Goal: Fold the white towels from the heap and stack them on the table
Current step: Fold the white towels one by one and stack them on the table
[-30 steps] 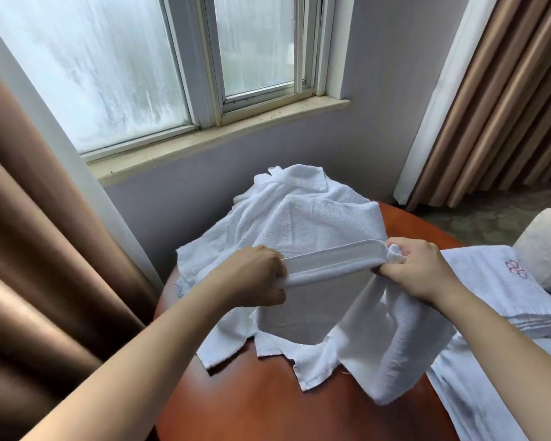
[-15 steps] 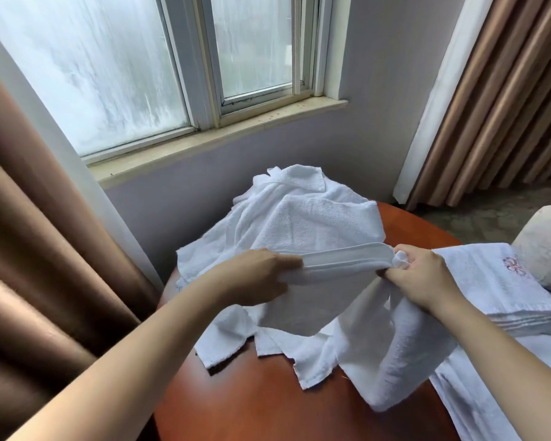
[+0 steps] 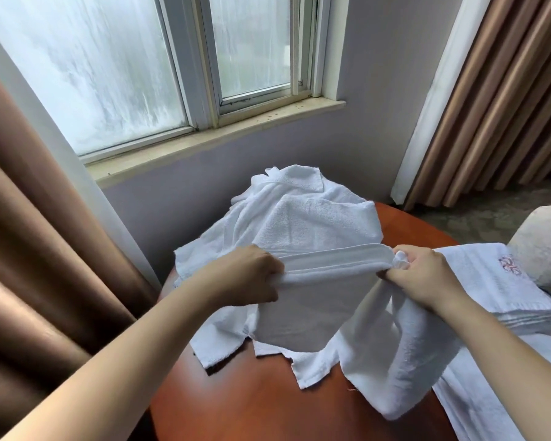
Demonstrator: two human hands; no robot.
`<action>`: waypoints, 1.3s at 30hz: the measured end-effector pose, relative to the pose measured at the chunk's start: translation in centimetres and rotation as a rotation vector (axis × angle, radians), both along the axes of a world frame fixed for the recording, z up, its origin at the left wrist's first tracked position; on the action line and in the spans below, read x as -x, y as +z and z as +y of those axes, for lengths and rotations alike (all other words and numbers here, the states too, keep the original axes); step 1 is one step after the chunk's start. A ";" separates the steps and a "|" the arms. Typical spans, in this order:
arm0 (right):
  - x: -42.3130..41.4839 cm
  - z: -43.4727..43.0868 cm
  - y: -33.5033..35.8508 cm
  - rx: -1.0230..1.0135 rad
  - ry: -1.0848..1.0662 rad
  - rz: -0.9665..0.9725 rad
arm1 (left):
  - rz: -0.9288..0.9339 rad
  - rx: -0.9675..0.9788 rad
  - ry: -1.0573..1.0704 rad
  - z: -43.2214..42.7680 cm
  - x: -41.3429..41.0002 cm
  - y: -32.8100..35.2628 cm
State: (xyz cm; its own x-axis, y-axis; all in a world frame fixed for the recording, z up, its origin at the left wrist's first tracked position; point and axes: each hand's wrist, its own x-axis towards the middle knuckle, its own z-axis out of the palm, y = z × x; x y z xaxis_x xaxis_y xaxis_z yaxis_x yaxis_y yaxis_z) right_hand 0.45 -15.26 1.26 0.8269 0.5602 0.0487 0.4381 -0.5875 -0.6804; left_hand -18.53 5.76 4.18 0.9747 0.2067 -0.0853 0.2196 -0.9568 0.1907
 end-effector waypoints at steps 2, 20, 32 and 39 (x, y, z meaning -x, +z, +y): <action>-0.5 -0.4 -0.7 0.033 -0.043 -0.020 | -0.066 0.041 -0.052 0.0 -0.2 0.2; 4.4 3.4 3.5 0.364 0.617 -0.231 | -0.221 0.120 -0.383 -3.2 -1.8 1.0; 3.6 3.5 1.3 0.072 0.497 -0.109 | -0.385 0.548 -0.047 -0.8 0.5 -0.8; 4.3 3.0 1.9 0.050 0.550 -0.030 | -0.476 1.165 0.203 -2.2 0.9 -1.8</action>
State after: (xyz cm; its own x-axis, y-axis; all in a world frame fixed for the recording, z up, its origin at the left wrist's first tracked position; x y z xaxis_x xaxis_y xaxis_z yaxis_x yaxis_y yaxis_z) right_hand -3.81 -12.24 3.16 0.4102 0.9115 0.0298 0.7081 -0.2977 -0.6403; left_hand -19.42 3.54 2.33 0.9187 0.3936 0.0317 0.0207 -0.1280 0.9916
